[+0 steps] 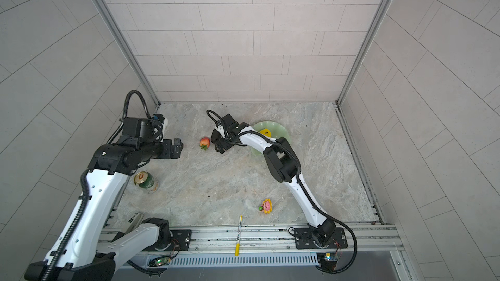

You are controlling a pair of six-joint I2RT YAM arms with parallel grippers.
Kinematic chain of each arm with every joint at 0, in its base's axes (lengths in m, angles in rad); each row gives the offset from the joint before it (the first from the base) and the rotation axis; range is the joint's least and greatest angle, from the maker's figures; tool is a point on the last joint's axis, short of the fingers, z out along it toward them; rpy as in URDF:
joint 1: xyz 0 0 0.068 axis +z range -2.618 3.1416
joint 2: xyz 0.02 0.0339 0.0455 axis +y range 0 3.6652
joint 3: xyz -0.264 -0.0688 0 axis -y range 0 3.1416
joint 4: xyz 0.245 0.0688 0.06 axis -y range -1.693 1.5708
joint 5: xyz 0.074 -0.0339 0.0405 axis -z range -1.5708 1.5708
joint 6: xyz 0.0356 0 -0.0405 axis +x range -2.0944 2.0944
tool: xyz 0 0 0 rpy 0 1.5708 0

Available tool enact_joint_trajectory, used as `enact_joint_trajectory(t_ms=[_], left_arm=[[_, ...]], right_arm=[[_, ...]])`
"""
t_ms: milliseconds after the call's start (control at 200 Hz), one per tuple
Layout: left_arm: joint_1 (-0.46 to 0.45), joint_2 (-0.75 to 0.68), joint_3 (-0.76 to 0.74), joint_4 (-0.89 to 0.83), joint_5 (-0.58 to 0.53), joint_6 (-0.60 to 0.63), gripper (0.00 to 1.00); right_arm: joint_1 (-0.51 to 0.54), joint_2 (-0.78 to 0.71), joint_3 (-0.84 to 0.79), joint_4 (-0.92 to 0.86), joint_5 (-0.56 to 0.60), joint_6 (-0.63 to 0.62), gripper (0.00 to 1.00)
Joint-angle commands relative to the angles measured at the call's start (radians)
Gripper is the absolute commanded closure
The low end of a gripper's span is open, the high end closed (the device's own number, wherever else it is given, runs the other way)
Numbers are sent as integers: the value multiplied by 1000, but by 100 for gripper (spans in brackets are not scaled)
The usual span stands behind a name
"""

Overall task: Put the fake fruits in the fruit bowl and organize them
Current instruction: 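Reach the right gripper to the second mango and grasp it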

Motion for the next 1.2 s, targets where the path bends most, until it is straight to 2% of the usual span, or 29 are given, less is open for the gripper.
enact_joint_trajectory(t_ms=[0,165,380,621,796,1006,1196], left_arm=[[-2,-11,-12,-6,-6,7,0],[-2,-13,-13,-3,2,5,0],[-1,-30,-11,-15,-10,8,0],[-2,-29,-16,-9,-4,7,0],[-2,-26,-17,-3,4,5,0],[-2,-33,-17,-6,1,5,0],[-3,-37,-18,-9,2,5,0]], right_arm=[[-5,-76,-52,16,-18,-24,4],[-6,-88,-59,21,-15,-19,5],[-6,-103,-61,-4,-12,-16,11],[-6,-188,-189,25,2,-21,16],[-9,-217,-231,28,7,-27,23],[-7,-191,-208,22,25,-22,27],[3,-117,-112,-12,44,-12,34]])
